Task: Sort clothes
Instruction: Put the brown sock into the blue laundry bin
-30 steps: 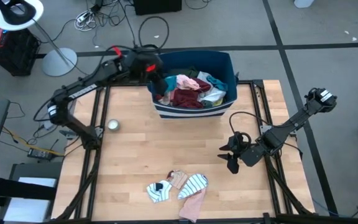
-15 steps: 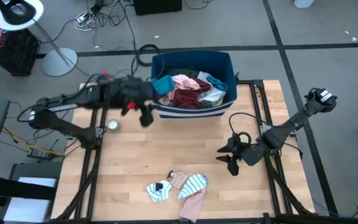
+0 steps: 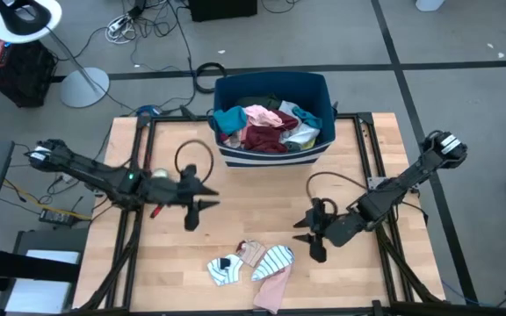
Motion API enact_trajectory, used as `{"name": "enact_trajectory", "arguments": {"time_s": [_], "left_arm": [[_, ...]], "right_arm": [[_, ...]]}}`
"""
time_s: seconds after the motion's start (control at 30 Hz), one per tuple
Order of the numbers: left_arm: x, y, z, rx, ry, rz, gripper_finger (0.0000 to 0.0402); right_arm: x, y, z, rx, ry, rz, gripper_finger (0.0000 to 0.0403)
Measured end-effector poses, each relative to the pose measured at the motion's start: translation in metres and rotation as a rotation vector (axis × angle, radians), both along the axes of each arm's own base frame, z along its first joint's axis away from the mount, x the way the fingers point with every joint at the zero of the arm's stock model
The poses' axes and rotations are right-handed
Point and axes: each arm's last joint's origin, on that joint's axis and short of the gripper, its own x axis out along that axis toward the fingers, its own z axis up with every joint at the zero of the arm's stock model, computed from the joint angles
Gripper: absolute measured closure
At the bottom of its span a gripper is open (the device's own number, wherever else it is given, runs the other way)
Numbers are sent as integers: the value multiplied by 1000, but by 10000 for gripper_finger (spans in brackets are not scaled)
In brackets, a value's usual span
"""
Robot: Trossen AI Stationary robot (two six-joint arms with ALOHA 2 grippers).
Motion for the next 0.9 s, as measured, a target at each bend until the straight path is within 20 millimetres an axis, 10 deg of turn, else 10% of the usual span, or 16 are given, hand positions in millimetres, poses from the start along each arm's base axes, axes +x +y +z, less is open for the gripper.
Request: {"name": "enact_trajectory", "arguments": {"time_s": [0.37, 0.9], "left_arm": [[-14, -25, -49, -31, -61, 12, 265], [-19, -24, -73, -139, -47, 47, 265]], "right_arm": [[78, 22, -4, -114, 186, 35, 234], [169, 3, -76, -45, 437, 93, 234]]}}
